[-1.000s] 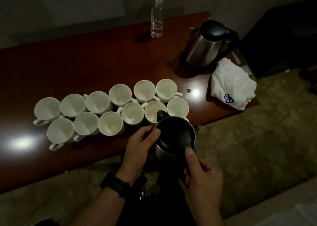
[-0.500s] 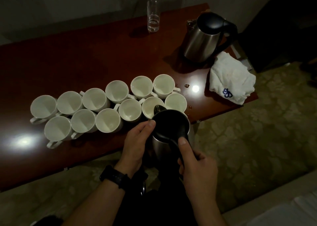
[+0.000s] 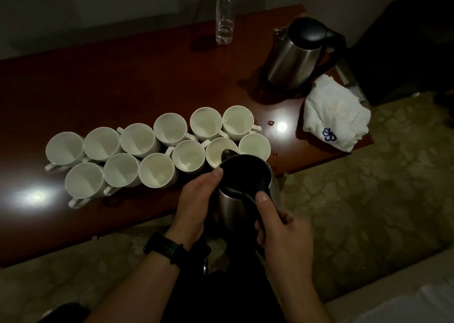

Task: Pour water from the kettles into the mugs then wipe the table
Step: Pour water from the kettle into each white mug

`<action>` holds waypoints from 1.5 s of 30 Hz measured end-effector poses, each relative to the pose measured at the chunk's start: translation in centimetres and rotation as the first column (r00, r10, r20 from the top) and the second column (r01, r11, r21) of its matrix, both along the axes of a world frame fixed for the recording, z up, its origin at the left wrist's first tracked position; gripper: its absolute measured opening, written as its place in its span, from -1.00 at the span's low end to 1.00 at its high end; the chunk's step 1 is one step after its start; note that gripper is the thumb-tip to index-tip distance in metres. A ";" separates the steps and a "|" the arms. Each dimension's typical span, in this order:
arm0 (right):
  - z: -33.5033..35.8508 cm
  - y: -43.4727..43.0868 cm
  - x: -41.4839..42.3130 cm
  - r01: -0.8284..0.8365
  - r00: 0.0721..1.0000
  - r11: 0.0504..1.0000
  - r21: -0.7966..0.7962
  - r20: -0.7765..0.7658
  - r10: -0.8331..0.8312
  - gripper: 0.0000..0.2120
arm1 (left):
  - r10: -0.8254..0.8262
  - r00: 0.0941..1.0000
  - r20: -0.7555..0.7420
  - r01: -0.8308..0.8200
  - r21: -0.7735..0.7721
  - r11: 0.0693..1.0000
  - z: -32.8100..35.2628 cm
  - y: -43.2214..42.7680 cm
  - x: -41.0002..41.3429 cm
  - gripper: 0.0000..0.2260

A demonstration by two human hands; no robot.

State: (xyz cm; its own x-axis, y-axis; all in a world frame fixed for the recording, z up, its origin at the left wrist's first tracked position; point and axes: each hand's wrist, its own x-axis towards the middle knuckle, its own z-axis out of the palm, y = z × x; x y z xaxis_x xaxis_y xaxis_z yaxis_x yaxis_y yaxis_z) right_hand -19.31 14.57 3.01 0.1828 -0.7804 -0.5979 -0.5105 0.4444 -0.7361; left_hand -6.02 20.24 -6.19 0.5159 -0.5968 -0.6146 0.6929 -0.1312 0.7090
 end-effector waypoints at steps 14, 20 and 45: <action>0.0 -0.6 0.3 -0.029 0.999 0.999 0.014 -0.013 0.029 -0.47 | -0.084 0.991 0.106 0.087 -0.030 0.996 -0.4 1.0 0.7 -0.42; 0.2 -0.6 0.6 -0.026 1.000 0.999 0.041 -0.017 0.026 -0.46 | -0.101 0.977 0.189 0.114 -0.059 0.992 -0.6 1.3 0.9 -0.60; 0.0 -1.1 0.6 -0.072 0.997 0.994 0.084 -0.032 0.074 -0.52 | -0.135 0.968 0.213 0.141 -0.010 0.990 -1.5 1.5 0.5 -0.54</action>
